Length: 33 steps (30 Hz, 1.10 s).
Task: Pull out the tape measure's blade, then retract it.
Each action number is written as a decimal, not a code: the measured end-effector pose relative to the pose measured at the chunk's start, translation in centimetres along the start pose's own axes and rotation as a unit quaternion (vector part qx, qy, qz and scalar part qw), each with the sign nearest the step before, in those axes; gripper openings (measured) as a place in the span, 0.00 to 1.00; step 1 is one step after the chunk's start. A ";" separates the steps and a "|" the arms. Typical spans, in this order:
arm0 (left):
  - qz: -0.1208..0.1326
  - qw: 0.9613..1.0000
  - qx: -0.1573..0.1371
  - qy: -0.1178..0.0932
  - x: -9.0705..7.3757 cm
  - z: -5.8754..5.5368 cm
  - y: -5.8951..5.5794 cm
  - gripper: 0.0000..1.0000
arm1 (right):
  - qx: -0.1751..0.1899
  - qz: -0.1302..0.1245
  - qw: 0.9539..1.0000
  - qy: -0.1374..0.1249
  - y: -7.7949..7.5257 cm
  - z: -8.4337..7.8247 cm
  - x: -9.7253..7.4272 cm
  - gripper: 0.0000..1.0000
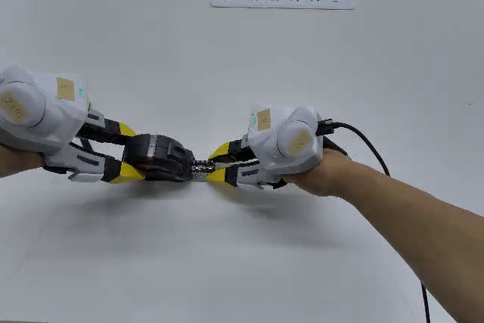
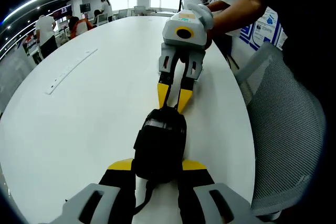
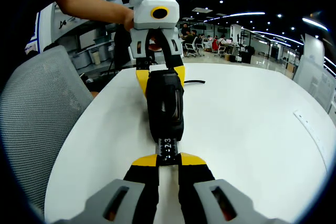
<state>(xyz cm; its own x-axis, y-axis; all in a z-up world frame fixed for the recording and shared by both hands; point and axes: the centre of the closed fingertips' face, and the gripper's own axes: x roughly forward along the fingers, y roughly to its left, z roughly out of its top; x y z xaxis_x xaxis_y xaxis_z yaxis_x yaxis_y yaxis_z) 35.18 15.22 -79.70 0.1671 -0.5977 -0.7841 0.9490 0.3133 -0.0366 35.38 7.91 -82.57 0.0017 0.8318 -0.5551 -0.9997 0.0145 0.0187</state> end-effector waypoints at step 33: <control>-0.003 1.000 -0.007 0.000 0.1 0.0 -0.1 0.28 | -0.008 -0.002 1.000 0.003 -0.1 -0.9 -1.5 0.11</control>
<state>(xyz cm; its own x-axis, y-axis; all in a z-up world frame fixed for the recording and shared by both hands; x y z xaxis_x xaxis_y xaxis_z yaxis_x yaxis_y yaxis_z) 35.10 15.19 -79.77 0.1615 -0.5999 -0.7836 0.9460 0.3203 -0.0502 35.41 6.13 -82.51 0.0059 0.8286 -0.5598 -0.9999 0.0096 0.0036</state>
